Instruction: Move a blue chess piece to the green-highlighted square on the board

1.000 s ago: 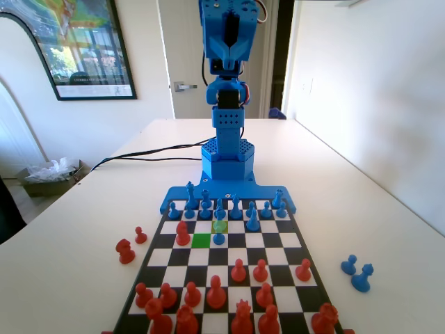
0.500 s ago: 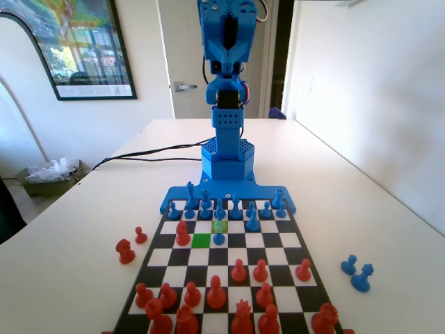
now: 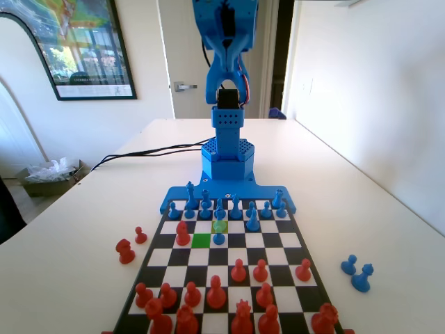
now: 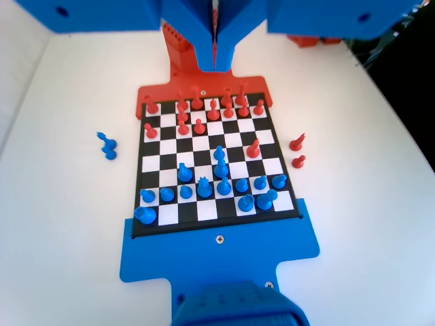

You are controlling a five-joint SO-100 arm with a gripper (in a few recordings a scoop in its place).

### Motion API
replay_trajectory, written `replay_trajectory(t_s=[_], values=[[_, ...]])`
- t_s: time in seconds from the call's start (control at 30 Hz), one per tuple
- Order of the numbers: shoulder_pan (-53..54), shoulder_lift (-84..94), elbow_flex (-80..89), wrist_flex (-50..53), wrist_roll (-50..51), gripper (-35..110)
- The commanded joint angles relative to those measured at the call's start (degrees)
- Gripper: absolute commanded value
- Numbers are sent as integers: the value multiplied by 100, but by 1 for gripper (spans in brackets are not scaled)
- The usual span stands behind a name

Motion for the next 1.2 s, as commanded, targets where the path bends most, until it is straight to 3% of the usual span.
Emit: replay_trajectory(t_s=[0.0, 0.7, 1.17], values=[[141, -404, -44, -272, -62, 3], [677, -1819, 1468, -2979, -202, 8], [272, -1775, 2839, -3894, -264, 10]])
